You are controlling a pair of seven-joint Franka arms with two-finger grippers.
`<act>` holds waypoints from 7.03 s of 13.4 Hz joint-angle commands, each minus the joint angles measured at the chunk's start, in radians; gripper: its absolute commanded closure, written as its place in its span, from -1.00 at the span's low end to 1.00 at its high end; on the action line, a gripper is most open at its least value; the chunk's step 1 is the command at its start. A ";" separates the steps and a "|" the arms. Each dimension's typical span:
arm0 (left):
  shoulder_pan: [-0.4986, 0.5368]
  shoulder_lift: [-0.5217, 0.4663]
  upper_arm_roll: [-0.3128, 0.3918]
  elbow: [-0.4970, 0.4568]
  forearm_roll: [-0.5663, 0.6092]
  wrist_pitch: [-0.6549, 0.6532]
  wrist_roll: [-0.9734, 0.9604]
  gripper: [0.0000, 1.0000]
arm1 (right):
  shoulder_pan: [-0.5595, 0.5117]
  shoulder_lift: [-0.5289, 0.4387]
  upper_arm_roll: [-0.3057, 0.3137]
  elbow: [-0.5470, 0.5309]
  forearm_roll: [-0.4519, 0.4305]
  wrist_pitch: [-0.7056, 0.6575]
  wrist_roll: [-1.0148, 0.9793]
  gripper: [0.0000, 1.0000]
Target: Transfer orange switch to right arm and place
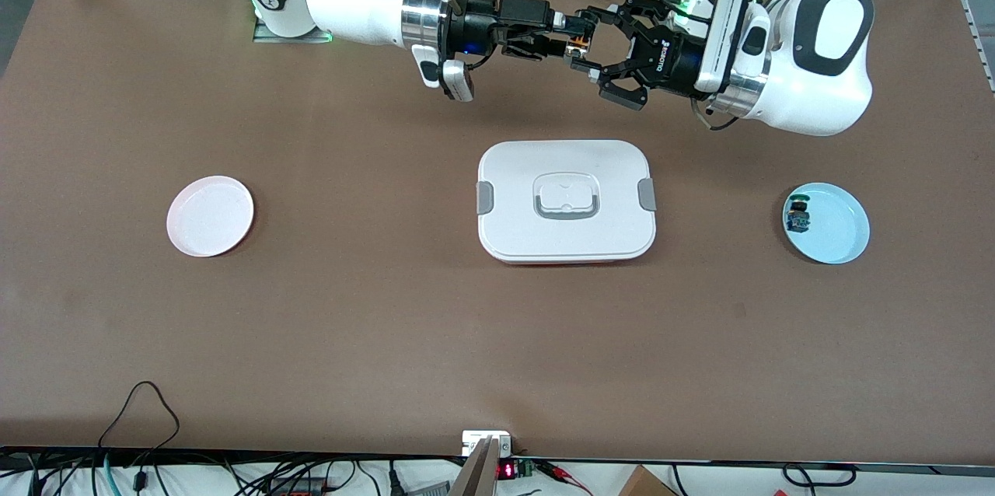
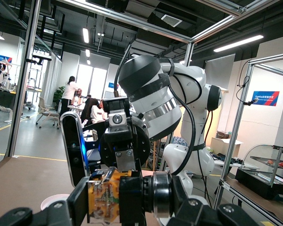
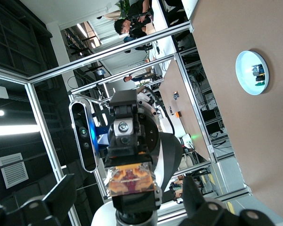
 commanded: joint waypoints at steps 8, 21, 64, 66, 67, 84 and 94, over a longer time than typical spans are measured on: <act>0.006 -0.024 -0.008 -0.006 -0.036 0.008 -0.012 1.00 | -0.015 -0.006 0.007 -0.005 0.006 0.005 -0.056 0.40; 0.070 -0.027 0.016 -0.003 -0.020 -0.014 0.002 -1.00 | -0.015 -0.008 0.007 -0.005 0.006 0.002 -0.061 0.44; -0.519 -0.072 0.880 0.534 1.422 0.183 -1.091 -1.00 | -0.673 0.014 -0.004 -0.086 -0.957 -0.944 -0.061 0.53; -0.519 -0.127 0.878 0.465 1.459 0.127 -1.336 -1.00 | -0.683 0.011 -0.004 -0.085 -1.063 -0.972 -0.061 0.53; -0.519 -0.147 0.872 0.434 1.474 0.123 -1.431 -1.00 | -0.692 0.008 -0.004 -0.085 -1.116 -0.981 -0.064 0.52; -0.511 -0.035 0.773 0.524 1.580 0.027 -1.925 -1.00 | -0.758 0.019 -0.004 -0.074 -1.929 -0.831 -0.574 0.53; -0.503 0.008 0.768 0.553 1.565 0.008 -1.926 -1.00 | -0.819 0.061 -0.004 -0.125 -2.175 -0.551 -0.875 0.53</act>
